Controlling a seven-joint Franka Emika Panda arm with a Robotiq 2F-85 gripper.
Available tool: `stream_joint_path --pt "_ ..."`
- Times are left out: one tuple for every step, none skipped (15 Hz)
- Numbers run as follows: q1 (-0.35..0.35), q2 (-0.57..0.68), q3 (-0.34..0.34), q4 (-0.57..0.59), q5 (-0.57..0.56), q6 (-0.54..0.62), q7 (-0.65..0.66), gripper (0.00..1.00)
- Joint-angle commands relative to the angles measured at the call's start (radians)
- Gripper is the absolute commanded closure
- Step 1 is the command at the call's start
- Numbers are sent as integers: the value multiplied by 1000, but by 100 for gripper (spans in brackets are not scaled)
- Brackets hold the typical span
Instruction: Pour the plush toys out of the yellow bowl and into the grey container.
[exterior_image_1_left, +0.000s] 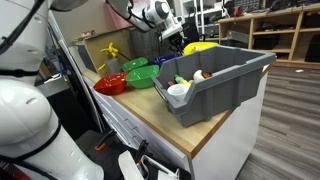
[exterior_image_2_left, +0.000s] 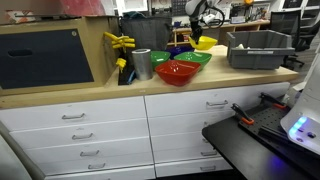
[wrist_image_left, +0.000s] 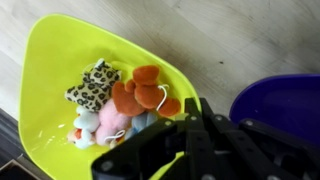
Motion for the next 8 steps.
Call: stream_joint_path --pt "21 -23 -19 49 20 -10 72 99" --pt "23 -25 -18 65 28 -14 88 99" --pt "26 -31 -15 80 38 -19 105 99" --pt "28 -36 -12 94 50 -24 121 99" --pt "31 -43 -9 106 64 -28 135 99" --pt "35 -50 -7 115 79 -32 149 99" --pt "38 -58 -4 122 93 -33 163 99" --pt "42 -68 -1 127 109 -33 178 99"
